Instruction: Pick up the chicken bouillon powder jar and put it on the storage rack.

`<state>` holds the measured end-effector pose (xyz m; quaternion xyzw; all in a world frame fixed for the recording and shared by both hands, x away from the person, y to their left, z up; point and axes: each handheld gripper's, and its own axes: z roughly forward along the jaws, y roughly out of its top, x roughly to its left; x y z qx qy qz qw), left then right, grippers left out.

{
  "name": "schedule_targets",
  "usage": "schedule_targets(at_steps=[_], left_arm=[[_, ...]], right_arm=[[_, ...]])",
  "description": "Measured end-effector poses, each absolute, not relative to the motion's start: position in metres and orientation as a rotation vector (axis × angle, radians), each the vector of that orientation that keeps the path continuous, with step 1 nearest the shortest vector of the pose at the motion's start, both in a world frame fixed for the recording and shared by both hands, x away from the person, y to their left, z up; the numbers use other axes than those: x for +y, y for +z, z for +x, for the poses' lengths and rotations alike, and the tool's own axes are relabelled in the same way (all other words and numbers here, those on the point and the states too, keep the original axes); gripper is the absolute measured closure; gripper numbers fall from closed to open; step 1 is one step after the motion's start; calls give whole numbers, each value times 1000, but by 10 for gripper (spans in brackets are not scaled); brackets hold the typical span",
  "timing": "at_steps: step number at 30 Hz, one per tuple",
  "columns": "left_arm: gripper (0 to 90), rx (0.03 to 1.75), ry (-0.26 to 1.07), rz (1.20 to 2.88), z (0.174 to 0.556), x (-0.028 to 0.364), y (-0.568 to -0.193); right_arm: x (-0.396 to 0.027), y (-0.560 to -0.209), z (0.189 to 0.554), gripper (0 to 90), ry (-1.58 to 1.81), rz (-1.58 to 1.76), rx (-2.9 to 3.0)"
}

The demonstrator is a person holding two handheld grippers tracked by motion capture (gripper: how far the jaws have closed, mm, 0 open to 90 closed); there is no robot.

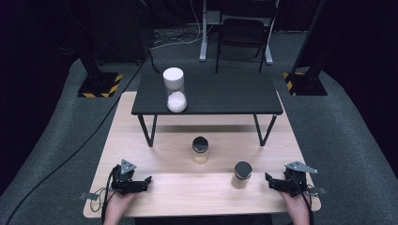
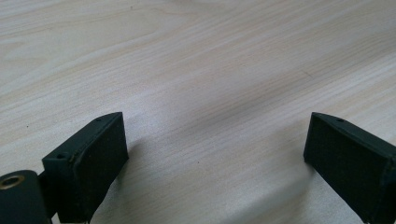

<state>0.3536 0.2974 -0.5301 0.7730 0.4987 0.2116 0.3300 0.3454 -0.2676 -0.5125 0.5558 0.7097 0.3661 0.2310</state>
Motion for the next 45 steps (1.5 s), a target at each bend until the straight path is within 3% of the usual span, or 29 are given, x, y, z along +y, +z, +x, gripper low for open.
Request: schedule_targets(at_steps=[45], left_arm=[[28, 1287, 540, 2040, 358, 295, -530]], right_arm=[[-213, -426, 350, 60, 1219, 1366, 1899]])
